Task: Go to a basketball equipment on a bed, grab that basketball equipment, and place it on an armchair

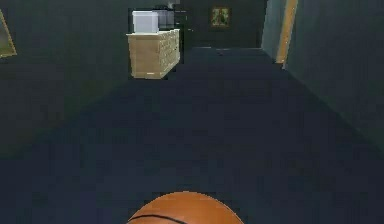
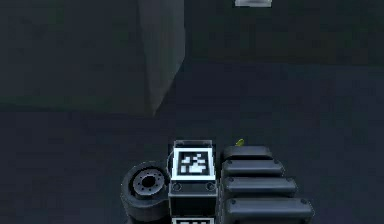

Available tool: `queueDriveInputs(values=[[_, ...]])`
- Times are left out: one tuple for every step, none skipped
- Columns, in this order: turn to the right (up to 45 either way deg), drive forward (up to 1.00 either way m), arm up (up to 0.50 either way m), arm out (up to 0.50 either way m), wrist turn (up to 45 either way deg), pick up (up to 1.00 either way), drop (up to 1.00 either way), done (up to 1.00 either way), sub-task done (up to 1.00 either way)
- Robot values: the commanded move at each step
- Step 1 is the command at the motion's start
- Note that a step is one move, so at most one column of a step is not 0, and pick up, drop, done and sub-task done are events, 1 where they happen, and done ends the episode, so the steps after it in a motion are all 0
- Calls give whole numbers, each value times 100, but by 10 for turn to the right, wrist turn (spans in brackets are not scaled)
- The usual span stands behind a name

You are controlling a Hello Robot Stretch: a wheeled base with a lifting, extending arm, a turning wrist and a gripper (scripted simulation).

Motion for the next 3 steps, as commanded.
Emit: queueDriveInputs(values=[[0, 100, 0, 0, 0, 0, 0, 0, 0], [0, 100, 0, 0, 0, 0, 0, 0, 0], [0, 100, 0, 0, 0, 0, 0, 0, 0]])
